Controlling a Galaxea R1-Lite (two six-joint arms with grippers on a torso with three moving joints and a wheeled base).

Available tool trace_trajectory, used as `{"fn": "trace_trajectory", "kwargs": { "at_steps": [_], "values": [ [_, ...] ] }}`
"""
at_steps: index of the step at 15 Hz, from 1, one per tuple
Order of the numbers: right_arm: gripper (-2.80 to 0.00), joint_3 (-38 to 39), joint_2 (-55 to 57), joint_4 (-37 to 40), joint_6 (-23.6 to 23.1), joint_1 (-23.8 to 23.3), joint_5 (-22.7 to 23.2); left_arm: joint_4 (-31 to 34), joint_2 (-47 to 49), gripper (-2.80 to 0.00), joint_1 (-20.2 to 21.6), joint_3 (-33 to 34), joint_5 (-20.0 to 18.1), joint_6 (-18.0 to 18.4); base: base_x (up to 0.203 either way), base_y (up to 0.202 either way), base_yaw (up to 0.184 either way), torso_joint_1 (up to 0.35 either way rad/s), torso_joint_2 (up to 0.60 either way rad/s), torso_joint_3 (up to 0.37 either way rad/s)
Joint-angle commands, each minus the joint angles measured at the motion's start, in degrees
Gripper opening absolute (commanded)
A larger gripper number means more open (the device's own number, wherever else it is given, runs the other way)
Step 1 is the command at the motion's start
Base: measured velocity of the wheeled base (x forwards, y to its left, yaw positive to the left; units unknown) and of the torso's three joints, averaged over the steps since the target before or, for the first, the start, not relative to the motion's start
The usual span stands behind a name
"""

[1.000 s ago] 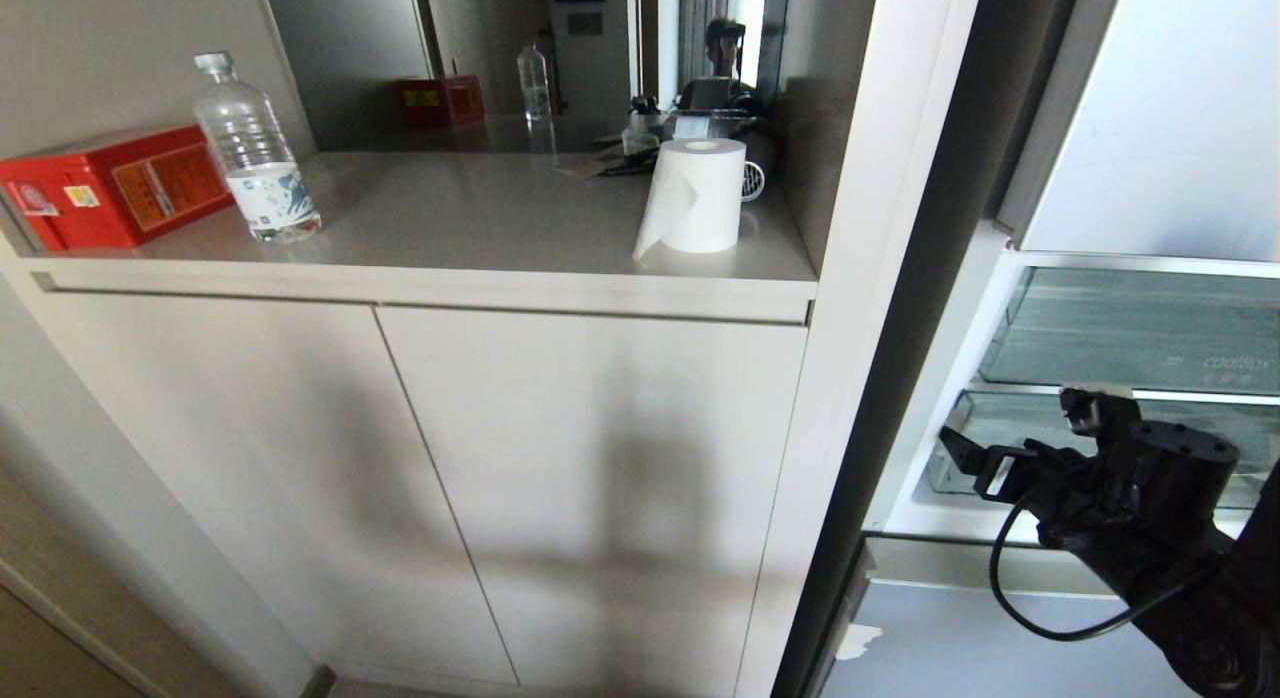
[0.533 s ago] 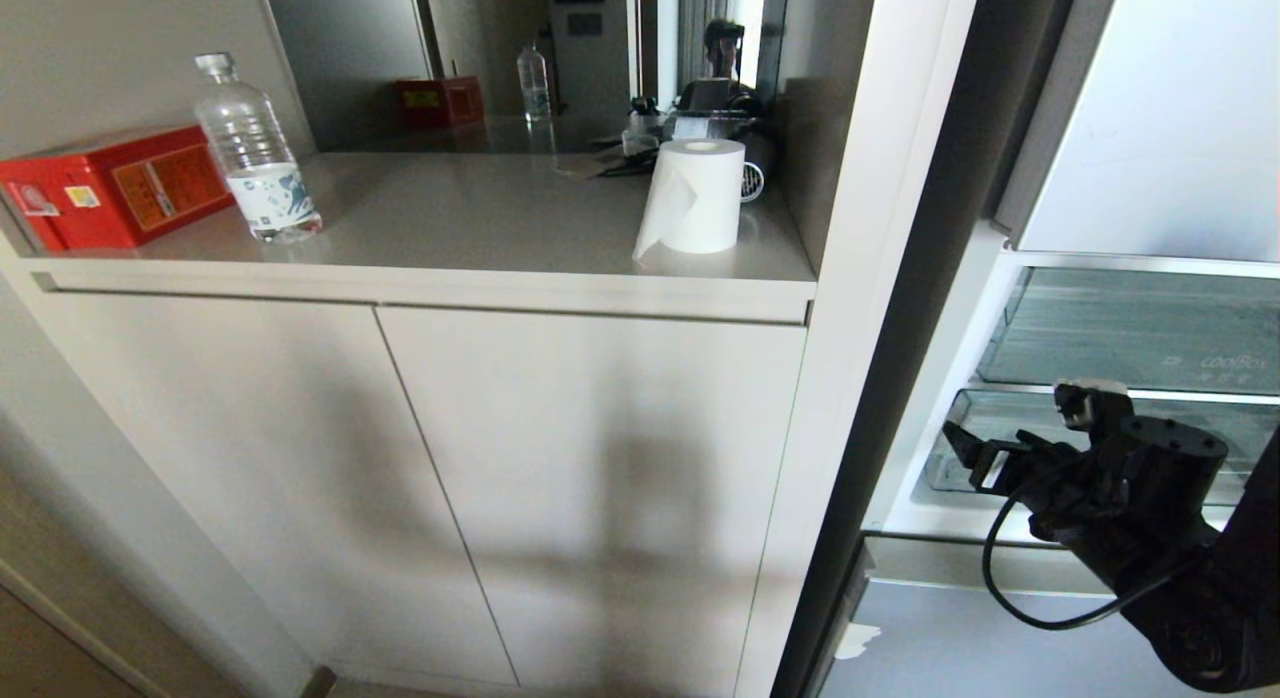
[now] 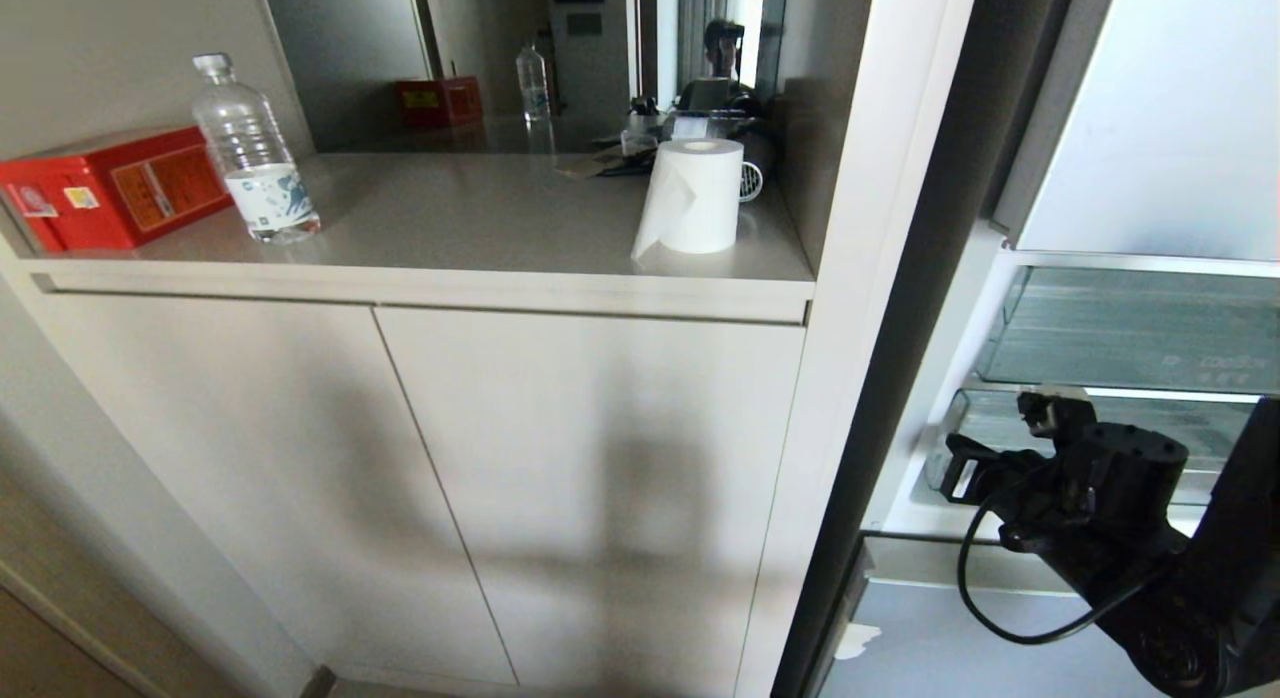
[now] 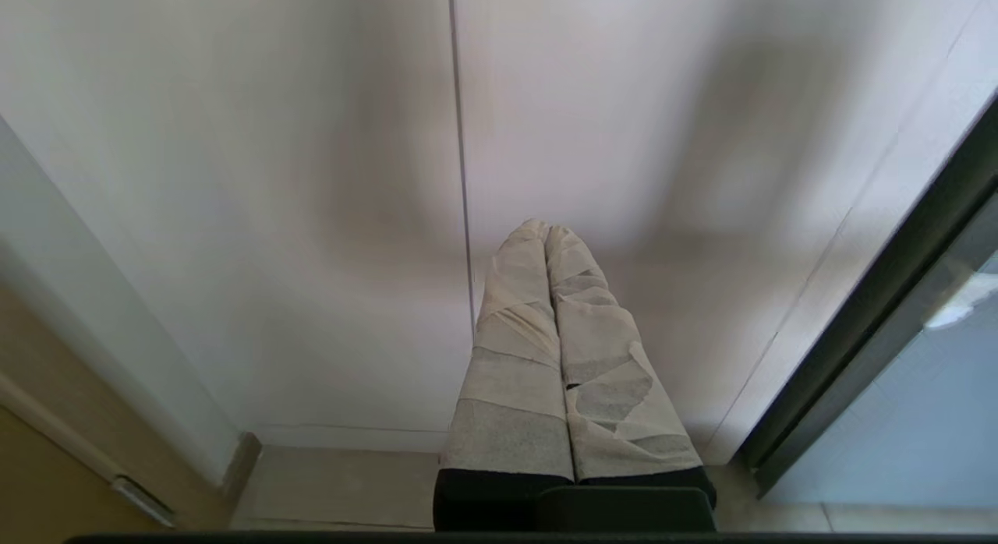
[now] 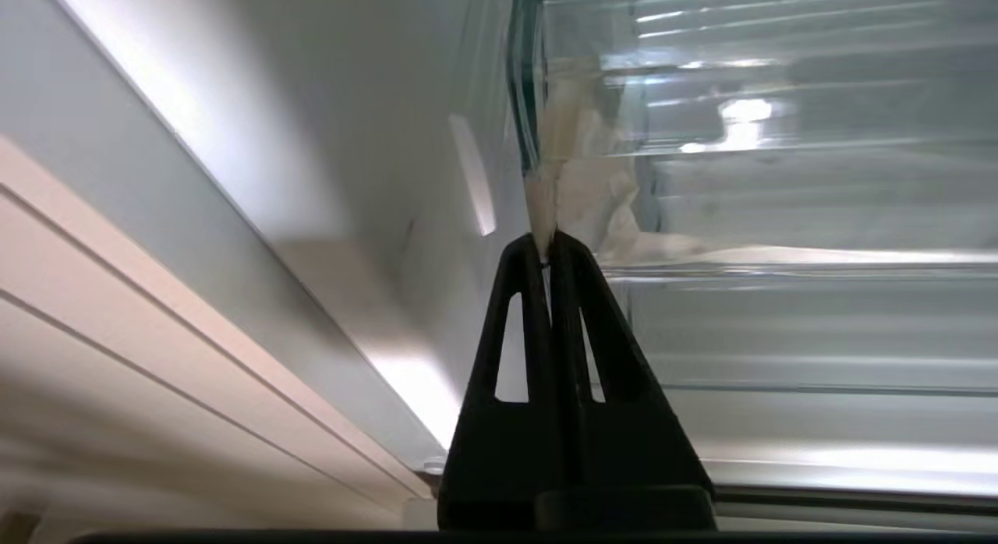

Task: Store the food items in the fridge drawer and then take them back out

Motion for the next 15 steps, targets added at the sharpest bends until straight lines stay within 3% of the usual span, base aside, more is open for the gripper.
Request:
{"fn": "trace_trajectory", "kwargs": {
  "at_steps": [1, 6, 14, 15],
  "values": [
    [-2.8, 0.14, 0.14, -0.69, 0.15, 0.36, -0.06, -0.01, 0.01, -2.8, -0.08, 0.0, 0.04, -0.01, 0.0, 0.0, 0.0, 0.0, 0.0, 0.0],
    [-2.8, 4.98, -4.32, -0.69, 0.24, 0.38, 0.04, -0.01, 0.01, -2.8, -0.03, 0.0, 0.04, -0.01, 0.0, 0.0, 0.0, 0.0, 0.0, 0.0],
    [-2.8, 23.13, -20.55, -0.69, 0.23, 0.52, 0.14, -0.01, 0.01, -2.8, 0.0, 0.0, 0.04, -0.01, 0.0, 0.0, 0.0, 0.0, 0.0, 0.0],
    [0.0, 23.75, -23.09, -0.69, 0.4, 0.5, 0.0, -0.01, 0.01, -2.8, -0.08, 0.0, 0.04, -0.01, 0.0, 0.0, 0.0, 0.0, 0.0, 0.0]
  ]
}}
